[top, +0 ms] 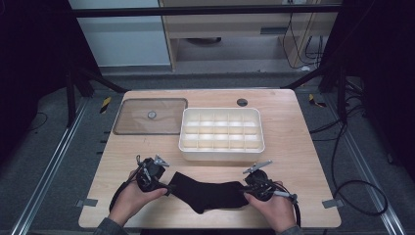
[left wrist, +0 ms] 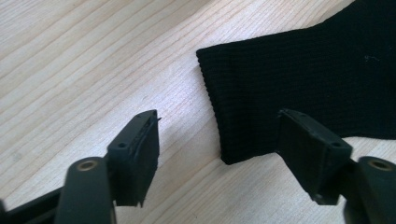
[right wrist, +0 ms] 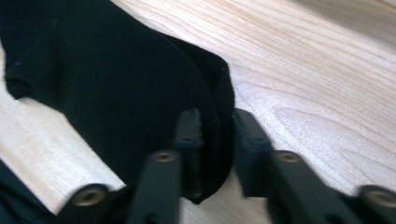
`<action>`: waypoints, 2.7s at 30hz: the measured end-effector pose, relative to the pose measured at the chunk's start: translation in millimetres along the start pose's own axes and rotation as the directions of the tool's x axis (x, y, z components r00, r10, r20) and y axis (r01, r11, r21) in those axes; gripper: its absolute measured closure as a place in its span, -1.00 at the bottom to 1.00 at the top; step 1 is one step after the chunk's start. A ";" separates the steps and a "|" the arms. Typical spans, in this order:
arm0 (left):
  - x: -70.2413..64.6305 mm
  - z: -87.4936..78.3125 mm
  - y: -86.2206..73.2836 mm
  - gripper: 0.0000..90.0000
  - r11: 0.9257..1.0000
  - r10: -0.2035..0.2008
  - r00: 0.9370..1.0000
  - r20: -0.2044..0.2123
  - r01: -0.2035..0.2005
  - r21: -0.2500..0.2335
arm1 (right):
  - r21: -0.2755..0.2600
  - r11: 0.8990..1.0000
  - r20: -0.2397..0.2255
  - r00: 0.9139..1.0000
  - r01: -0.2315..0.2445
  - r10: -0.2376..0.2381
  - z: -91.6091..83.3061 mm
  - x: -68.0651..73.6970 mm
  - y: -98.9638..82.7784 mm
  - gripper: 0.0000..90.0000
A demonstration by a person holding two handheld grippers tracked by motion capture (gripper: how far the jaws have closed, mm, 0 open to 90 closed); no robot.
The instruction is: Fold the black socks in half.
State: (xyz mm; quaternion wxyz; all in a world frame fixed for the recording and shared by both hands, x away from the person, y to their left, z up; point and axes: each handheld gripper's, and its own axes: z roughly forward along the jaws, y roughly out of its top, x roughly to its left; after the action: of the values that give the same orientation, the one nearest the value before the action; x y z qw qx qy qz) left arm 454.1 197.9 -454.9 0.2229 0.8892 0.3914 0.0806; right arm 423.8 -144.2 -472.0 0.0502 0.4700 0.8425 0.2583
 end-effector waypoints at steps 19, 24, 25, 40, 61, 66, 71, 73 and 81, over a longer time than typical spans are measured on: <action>-6.0 11.8 11.4 0.30 0.998 0.010 0.999 0.038 -0.012 0.065 | -0.051 0.998 0.008 1.000 0.021 -0.020 -11.6 10.8 -0.4 0.76; -6.4 15.9 11.6 0.38 0.996 0.019 0.999 0.031 -0.021 0.091 | -0.054 0.998 0.008 1.000 0.024 -0.024 -14.3 11.6 0.8 0.76; -6.5 16.4 11.6 0.39 0.995 0.017 0.999 0.033 -0.020 0.094 | -0.050 0.998 0.008 1.000 0.028 -0.028 -14.8 11.5 1.1 0.76; -11.3 18.5 11.0 0.70 0.994 0.038 0.998 0.043 -0.042 0.100 | -0.044 0.999 -0.005 0.999 0.032 -0.032 -15.3 11.9 3.4 0.85; -7.5 -9.9 13.8 0.76 0.998 0.052 0.997 0.059 -0.054 0.039 | -0.044 0.999 -0.038 0.999 0.018 -0.020 -13.4 15.3 11.3 0.86; -7.1 -19.6 14.9 0.76 0.997 0.066 0.996 0.056 -0.067 0.029 | -0.048 0.999 -0.046 0.999 0.015 -0.018 -11.7 19.2 13.8 0.86; -7.1 -23.6 13.3 0.76 0.997 0.077 0.995 0.058 -0.079 0.027 | -0.046 0.999 -0.049 0.999 0.014 -0.016 -9.2 22.9 14.2 0.86; -6.5 -25.3 12.4 0.76 0.997 0.075 0.995 0.065 -0.076 0.018 | -0.047 0.999 -0.051 0.999 0.011 -0.013 -8.9 23.7 14.7 0.86; -4.4 -34.2 11.9 0.76 0.997 0.072 0.995 0.070 -0.072 -0.006 | -0.060 0.998 -0.062 0.998 0.015 -0.019 -8.3 29.1 18.4 0.86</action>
State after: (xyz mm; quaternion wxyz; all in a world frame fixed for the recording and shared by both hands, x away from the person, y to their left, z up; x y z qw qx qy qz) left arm 448.1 199.0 -419.0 0.2347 0.9047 0.3508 0.0581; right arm 419.1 -115.8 -451.4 0.0399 0.4528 0.8396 0.2972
